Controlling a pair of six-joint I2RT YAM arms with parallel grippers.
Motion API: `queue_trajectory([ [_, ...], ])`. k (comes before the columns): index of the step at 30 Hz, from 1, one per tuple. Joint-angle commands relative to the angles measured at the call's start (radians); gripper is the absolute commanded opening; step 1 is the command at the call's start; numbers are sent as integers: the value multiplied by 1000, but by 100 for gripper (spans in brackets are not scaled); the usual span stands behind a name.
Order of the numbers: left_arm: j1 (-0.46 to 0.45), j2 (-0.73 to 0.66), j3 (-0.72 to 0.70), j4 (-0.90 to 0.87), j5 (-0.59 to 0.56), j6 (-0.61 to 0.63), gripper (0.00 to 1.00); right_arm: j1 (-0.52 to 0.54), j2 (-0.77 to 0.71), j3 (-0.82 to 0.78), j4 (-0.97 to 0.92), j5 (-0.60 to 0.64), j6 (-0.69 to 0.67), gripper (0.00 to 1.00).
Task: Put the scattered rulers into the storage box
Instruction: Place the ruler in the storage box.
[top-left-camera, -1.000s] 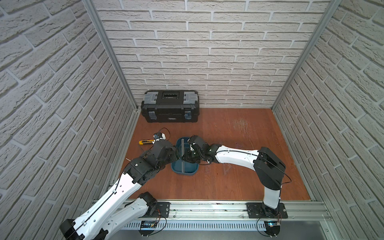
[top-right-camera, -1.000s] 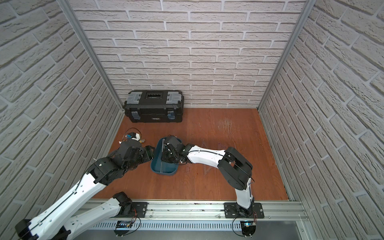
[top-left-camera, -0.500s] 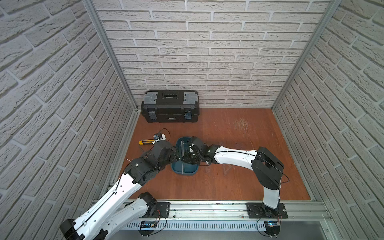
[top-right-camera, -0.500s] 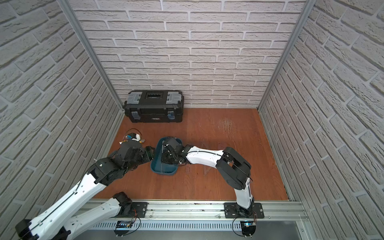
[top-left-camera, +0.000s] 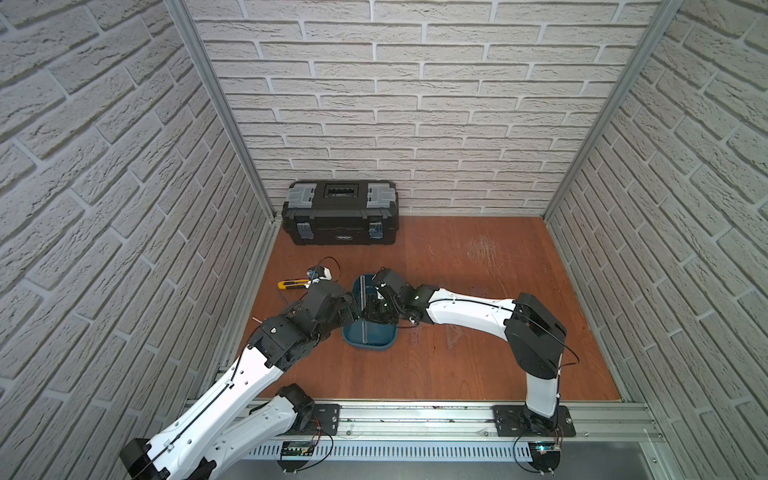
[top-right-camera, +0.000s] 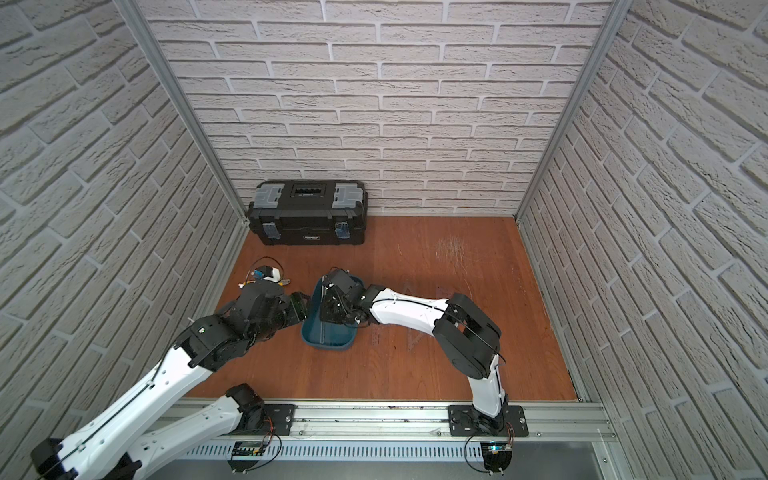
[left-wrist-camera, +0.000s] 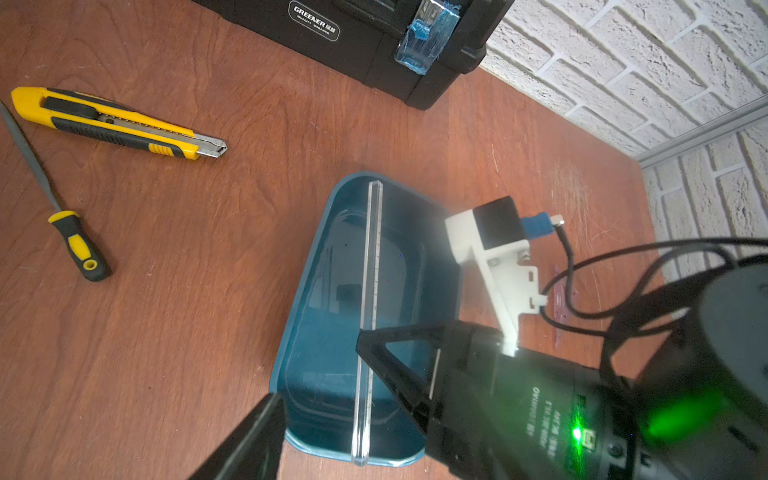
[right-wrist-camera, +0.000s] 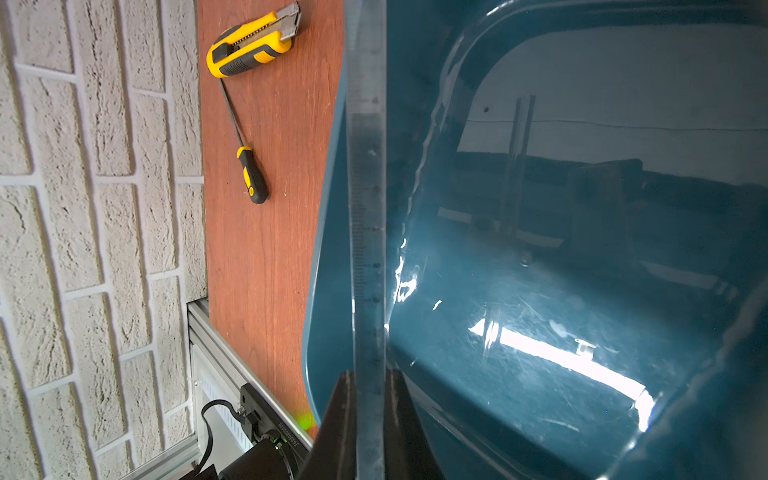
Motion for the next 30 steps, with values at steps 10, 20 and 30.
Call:
queue_trajectory([
  [10, 6, -3, -5, 42, -16, 3, 74, -15, 16, 39, -170, 4, -171, 3],
  [20, 5, 10, -2, 56, -7, 3, 74, -15, -8, 32, -168, 25, -219, 44],
  [30, 15, 70, 63, 46, -4, 53, 75, -23, -252, 57, -293, 233, -385, 62],
])
